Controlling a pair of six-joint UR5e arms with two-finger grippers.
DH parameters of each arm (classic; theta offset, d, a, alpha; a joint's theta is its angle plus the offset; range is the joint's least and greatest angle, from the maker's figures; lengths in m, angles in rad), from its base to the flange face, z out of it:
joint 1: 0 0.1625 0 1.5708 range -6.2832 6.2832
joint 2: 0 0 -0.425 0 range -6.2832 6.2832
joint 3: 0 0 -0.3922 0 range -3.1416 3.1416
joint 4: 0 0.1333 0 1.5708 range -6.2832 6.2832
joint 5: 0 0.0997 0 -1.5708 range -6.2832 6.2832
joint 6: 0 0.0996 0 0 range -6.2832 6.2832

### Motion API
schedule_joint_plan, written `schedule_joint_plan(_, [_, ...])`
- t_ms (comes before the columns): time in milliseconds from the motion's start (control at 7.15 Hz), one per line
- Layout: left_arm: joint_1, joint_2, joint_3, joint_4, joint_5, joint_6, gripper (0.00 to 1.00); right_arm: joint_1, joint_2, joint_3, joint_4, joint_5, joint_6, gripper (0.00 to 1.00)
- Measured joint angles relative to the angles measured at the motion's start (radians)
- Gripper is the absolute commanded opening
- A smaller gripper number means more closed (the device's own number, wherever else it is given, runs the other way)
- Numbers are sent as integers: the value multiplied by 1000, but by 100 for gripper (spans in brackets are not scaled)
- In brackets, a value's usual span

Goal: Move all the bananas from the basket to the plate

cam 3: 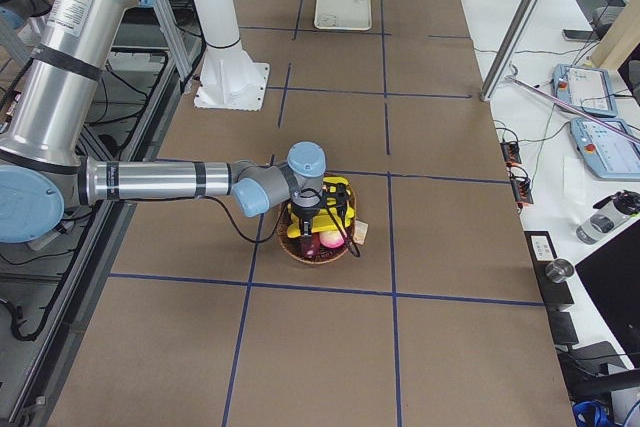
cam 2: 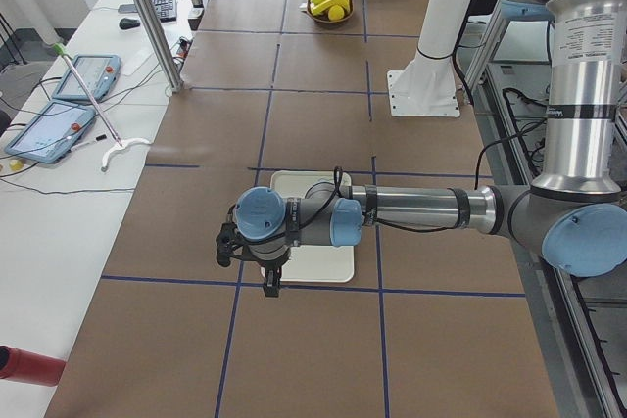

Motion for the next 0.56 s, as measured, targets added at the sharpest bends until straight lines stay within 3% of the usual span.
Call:
schedule_joint_plan(420, [1,-2,1,0,0,0,100,-7,0,-3,0,0,3,69])
schedule_joint_plan(560, [1,-2,2,0,0,0,100,-13,2,-5,-1,1,4,65])
